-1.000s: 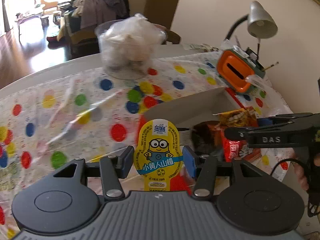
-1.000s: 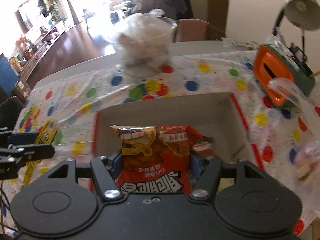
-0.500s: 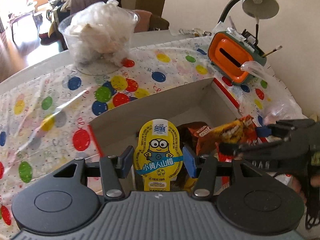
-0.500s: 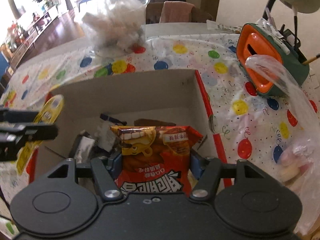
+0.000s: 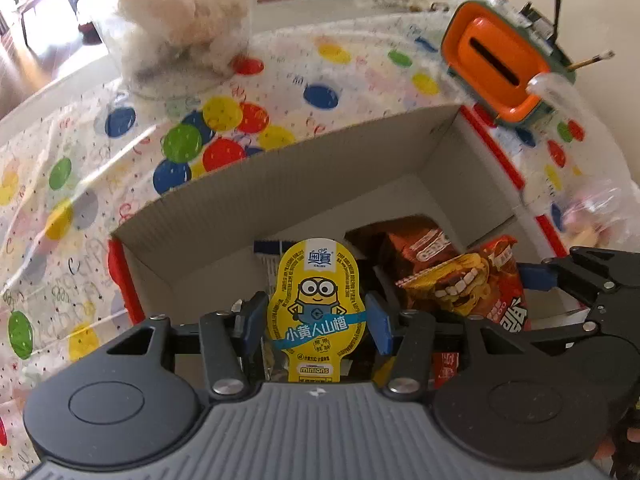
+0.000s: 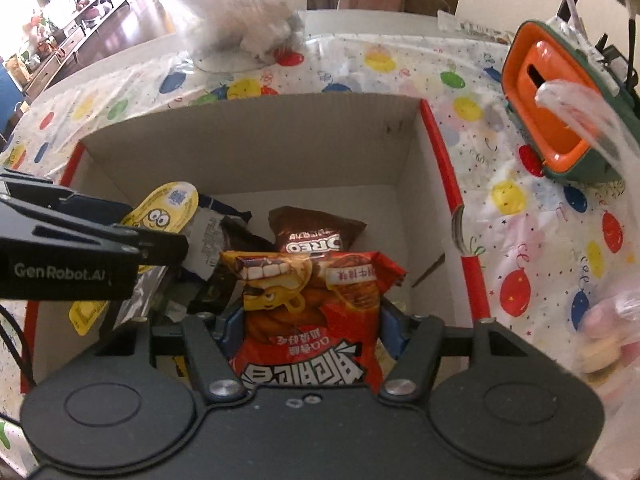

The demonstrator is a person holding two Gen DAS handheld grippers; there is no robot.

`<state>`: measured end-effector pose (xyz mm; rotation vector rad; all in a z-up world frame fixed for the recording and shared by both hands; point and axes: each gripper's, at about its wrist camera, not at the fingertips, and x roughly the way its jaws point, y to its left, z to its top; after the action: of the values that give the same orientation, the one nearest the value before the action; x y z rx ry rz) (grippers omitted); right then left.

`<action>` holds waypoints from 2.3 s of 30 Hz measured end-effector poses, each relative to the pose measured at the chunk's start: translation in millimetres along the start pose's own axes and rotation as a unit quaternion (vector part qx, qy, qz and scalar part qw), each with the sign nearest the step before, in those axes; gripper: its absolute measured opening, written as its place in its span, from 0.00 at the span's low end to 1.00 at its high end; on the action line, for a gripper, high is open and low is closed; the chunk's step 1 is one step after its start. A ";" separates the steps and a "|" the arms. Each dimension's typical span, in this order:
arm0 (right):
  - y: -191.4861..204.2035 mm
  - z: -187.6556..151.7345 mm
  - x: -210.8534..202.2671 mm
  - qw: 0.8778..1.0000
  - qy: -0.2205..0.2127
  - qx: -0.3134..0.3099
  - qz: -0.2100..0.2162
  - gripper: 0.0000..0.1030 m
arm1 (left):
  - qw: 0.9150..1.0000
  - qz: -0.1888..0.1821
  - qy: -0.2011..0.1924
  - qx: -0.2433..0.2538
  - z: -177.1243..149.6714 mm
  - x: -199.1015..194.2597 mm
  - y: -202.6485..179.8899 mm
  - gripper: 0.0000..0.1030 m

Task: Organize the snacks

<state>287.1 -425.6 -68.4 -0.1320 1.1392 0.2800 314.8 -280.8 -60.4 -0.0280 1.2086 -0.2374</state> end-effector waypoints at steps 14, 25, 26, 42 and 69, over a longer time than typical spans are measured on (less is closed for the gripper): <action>-5.2 -1.7 6.1 1.000 0.003 0.017 0.015 0.65 | 0.999 0.005 0.033 -0.012 -1.9 17.8 3.3 0.51; -5.9 -12.4 -25.6 0.999 -0.038 0.029 0.018 0.82 | 0.999 -0.023 -0.026 -0.025 -18.1 -20.6 5.4 0.64; -5.1 -13.8 -29.8 0.998 -0.044 0.031 0.019 0.83 | 0.999 -0.026 -0.034 -0.023 -20.0 -25.9 6.5 0.67; 17.5 -46.4 -96.8 0.985 -0.162 0.052 0.014 1.00 | 0.988 -0.026 -0.153 0.018 -66.9 -98.5 31.9 0.77; 49.1 -101.2 -158.9 0.960 -0.271 0.071 0.009 1.00 | 0.971 -0.034 -0.234 0.043 -133.6 -162.7 24.8 1.00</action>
<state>122.6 -427.6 35.8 0.0807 0.6114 0.2299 140.8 -210.6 38.3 -0.0462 0.7270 -0.3224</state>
